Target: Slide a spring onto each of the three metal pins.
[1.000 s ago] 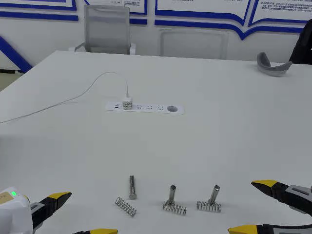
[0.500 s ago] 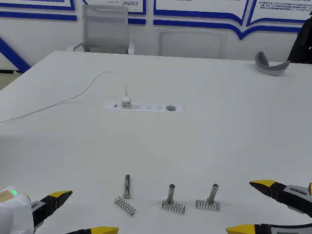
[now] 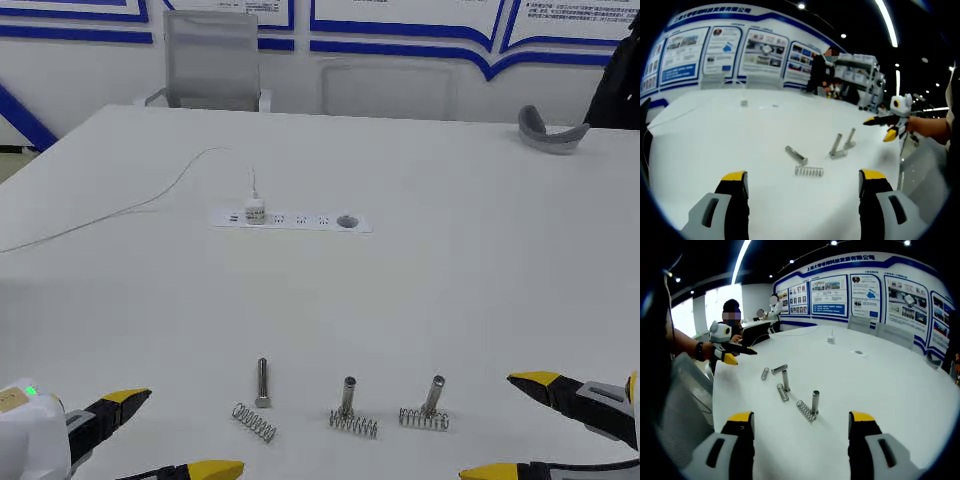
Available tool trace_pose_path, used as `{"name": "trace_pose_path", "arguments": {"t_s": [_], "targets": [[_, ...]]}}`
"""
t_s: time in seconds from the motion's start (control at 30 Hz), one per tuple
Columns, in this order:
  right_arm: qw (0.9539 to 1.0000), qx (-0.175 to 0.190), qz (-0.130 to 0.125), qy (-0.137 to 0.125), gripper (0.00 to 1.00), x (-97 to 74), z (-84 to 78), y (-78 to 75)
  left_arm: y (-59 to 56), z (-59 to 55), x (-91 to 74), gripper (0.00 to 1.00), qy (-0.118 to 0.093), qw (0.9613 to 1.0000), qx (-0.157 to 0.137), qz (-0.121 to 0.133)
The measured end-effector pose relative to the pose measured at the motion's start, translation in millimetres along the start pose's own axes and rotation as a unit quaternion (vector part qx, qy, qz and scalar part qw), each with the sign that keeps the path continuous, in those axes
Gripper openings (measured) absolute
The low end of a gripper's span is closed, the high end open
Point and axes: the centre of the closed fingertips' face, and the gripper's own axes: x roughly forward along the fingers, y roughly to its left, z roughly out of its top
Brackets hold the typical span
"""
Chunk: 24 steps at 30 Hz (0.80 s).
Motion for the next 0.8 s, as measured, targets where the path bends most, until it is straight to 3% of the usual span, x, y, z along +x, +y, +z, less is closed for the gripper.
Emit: {"name": "trace_pose_path", "arguments": {"t_s": [0.33, 0.8], "targets": [[1.0000, 0.001, 0.001, -0.002, 0.78, 0.5, -0.1, 2.2, 0.4, 7.7, 5.4, 0.90, -0.001, 1.0000, 0.005, 0.004], [1.0000, 0.002, 0.001, -0.001, 0.78, 0.3, -1.3, 3.2, 1.1, 7.4, 6.1, 0.90, 0.000, 1.0000, 0.003, 0.004]]}}
